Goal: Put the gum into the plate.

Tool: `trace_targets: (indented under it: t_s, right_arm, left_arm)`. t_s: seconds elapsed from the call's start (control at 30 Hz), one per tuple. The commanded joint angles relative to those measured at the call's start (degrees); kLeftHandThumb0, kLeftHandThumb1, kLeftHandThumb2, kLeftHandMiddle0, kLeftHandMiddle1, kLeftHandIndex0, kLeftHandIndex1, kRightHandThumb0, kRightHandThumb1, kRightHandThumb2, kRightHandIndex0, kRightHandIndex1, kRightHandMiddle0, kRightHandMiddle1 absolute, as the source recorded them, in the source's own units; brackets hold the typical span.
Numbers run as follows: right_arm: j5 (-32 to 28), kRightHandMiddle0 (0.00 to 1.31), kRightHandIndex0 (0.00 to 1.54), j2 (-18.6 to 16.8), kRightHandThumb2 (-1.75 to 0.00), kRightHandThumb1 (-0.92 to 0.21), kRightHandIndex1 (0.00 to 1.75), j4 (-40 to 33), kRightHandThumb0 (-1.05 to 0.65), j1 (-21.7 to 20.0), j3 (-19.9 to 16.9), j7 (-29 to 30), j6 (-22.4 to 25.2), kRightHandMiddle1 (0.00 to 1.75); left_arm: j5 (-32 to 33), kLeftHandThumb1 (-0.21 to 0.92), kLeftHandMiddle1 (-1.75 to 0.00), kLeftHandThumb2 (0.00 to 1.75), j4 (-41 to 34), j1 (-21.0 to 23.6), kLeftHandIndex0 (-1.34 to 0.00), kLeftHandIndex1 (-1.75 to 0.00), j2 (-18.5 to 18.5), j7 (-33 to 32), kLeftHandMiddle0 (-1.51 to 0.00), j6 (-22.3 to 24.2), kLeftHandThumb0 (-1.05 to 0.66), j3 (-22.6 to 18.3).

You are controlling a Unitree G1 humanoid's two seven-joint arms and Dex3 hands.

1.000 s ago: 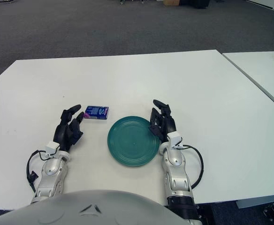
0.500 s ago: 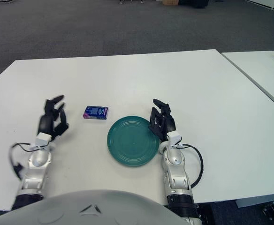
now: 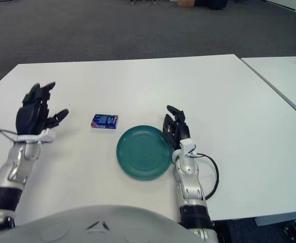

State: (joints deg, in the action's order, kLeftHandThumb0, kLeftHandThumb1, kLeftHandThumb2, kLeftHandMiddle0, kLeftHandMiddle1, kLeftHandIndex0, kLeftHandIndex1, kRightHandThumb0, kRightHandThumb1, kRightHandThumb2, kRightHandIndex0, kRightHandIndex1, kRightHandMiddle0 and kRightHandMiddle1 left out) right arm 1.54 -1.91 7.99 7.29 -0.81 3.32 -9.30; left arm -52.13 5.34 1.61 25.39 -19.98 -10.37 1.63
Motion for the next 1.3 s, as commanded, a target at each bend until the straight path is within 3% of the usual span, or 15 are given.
trace_targets:
  t_s: [0.0,0.23,0.5,0.63,0.87,1.27]
  right_arm:
    - [-0.10,0.00,0.43,-0.36,-0.88,-0.92,0.03,4.28,-0.57,1.11,-0.06,0.16,1.82,0.80]
    - [-0.46,0.00,0.47,-0.64,-0.86,-0.92,0.05,7.07,-0.57,-0.37,-0.35,0.43,-0.25,0.84]
    - [-0.88,0.00,0.48,-0.96,-0.83,-0.92,0.05,9.11,-0.56,-1.59,-0.77,0.72,-2.05,0.89]
    - [-1.21,0.00,0.49,-1.08,-0.82,-0.92,0.05,10.16,-0.56,-2.16,-1.11,0.60,-2.64,0.90]
    - [-1.84,0.01,0.51,-1.54,-0.82,-0.92,0.06,10.36,-0.56,-1.86,-1.61,0.29,-3.18,0.92]
    - [-1.47,0.00,0.50,-1.78,-0.85,-0.92,0.06,10.25,-0.57,-1.41,-1.52,0.40,-3.38,0.91]
  left_arm:
    - [-5.04,0.92,0.00,0.52,-0.67,2.87,0.00,-0.54,1.66,5.97,-0.13,0.71,-1.05,6.94]
    - [-4.80,0.92,0.00,0.52,7.88,9.33,0.00,-0.68,7.07,9.21,-0.10,-6.58,-1.05,13.08]
    - [-3.11,0.92,0.00,0.54,14.49,13.94,0.00,-0.86,9.42,10.80,-0.11,-11.87,-1.05,16.35]
    - [-2.32,0.92,0.00,0.54,17.76,16.09,0.00,-0.89,9.85,12.12,-0.10,-13.90,-1.05,18.02]
    - [-0.12,0.92,-0.01,0.45,19.45,18.04,0.00,-0.70,9.02,16.15,-0.10,-16.16,-1.05,20.86]
    - [8.63,0.92,-0.02,0.34,20.72,18.39,0.00,-0.76,6.52,25.57,-0.14,-18.17,-1.05,21.73]
